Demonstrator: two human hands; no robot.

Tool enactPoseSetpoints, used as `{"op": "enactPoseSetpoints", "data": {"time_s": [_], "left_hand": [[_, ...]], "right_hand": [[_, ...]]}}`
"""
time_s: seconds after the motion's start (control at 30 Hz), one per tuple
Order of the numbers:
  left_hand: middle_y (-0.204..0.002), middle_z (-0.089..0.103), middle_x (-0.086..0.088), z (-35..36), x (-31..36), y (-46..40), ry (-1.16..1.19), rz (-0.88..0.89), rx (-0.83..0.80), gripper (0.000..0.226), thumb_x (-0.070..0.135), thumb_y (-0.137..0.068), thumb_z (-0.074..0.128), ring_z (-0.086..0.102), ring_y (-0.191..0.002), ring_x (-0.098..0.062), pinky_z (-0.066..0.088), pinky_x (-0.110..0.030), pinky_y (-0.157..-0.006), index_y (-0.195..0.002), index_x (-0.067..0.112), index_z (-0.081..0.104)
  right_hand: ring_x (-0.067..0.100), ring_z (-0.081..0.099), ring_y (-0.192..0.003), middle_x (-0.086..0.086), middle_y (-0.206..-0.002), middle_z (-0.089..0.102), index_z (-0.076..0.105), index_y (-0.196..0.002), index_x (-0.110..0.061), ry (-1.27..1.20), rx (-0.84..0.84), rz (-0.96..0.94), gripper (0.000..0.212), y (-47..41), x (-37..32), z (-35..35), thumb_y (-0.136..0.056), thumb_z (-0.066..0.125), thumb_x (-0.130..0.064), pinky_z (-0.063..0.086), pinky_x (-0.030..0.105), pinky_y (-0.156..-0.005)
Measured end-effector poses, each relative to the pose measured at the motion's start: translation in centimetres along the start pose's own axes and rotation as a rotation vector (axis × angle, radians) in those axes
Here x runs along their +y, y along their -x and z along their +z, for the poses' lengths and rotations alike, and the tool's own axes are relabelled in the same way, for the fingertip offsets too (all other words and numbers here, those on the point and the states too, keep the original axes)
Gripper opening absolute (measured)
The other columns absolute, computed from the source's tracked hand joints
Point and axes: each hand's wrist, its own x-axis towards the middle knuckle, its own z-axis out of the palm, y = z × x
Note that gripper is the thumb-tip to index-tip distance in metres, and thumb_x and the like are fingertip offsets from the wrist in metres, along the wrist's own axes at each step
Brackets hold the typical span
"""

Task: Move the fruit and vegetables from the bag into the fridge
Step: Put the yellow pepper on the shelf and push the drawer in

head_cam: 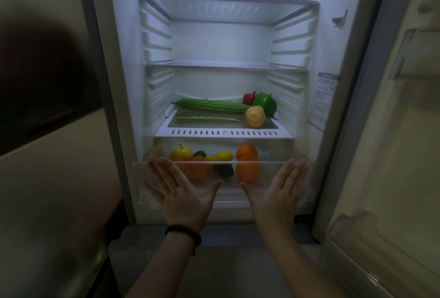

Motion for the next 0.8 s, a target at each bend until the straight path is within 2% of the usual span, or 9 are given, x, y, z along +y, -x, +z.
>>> {"op": "enactPoseSetpoints", "data": {"time_s": [0.17, 0.33, 0.43, 0.53, 0.67, 0.8], "left_hand": [[-0.152, -0.027, -0.017, 1.7, -0.3, -1.9, -0.026, -0.015, -0.059, 0.131, 0.087, -0.063, 0.037, -0.023, -0.141, -0.029, -0.005, -0.056, -0.113, -0.143, 0.004, -0.024], [-0.150, -0.031, -0.013, 3.6, -0.8, -3.9, 0.017, -0.013, -0.089, 0.130, 0.087, -0.064, 0.038, -0.028, -0.140, -0.025, -0.012, -0.053, -0.112, -0.142, 0.007, -0.027], [-0.149, -0.033, -0.011, 4.8, -1.2, -4.9, 0.039, -0.029, -0.116, 0.130, 0.089, -0.064, 0.039, -0.035, -0.136, -0.022, -0.014, -0.053, -0.112, -0.140, 0.012, -0.033], [-0.145, -0.042, -0.006, 6.3, -1.8, -5.8, 0.048, -0.034, -0.152, 0.129, 0.083, -0.067, 0.047, -0.037, -0.135, -0.021, -0.012, -0.054, -0.113, -0.136, 0.017, -0.040], [-0.146, -0.042, -0.005, 8.4, -2.4, -7.4, 0.032, -0.011, -0.136, 0.126, 0.081, -0.068, 0.045, -0.029, -0.139, -0.024, -0.007, -0.058, -0.112, -0.138, 0.013, -0.036], [-0.149, -0.036, -0.011, 10.5, -3.0, -9.1, -0.020, 0.018, -0.113, 0.121, 0.083, -0.068, 0.029, -0.023, -0.141, -0.030, -0.002, -0.061, -0.111, -0.142, 0.006, -0.027]], "right_hand": [[0.024, -0.027, -0.141, 0.009, -0.150, -0.035, -0.029, -0.143, -0.013, -0.010, -0.071, 0.040, 0.122, -1.6, -0.7, 1.4, -0.067, 0.036, -0.083, -0.004, 0.050, -0.116], [0.022, -0.029, -0.140, 0.006, -0.149, -0.038, -0.029, -0.143, -0.014, -0.038, -0.082, 0.044, 0.121, -3.2, -0.9, 3.0, -0.069, 0.038, -0.082, -0.004, 0.047, -0.117], [0.024, -0.022, -0.143, 0.009, -0.150, -0.034, -0.027, -0.143, -0.013, -0.027, -0.104, 0.058, 0.120, -4.4, -0.9, 4.3, -0.070, 0.038, -0.082, 0.005, 0.046, -0.118], [0.028, -0.009, -0.145, 0.010, -0.153, -0.029, -0.031, -0.141, -0.018, -0.040, -0.156, 0.084, 0.113, -5.3, -0.6, 5.8, -0.075, 0.041, -0.075, 0.018, 0.047, -0.116], [0.026, -0.018, -0.144, 0.009, -0.151, -0.033, -0.035, -0.138, -0.018, -0.050, -0.175, 0.078, 0.115, -7.1, -0.3, 7.6, -0.078, 0.052, -0.066, 0.010, 0.047, -0.118], [0.029, -0.015, -0.144, 0.010, -0.151, -0.029, -0.030, -0.140, -0.016, -0.079, -0.145, 0.091, 0.123, -8.9, -0.7, 9.8, -0.068, 0.048, -0.080, 0.006, 0.047, -0.118]]}}
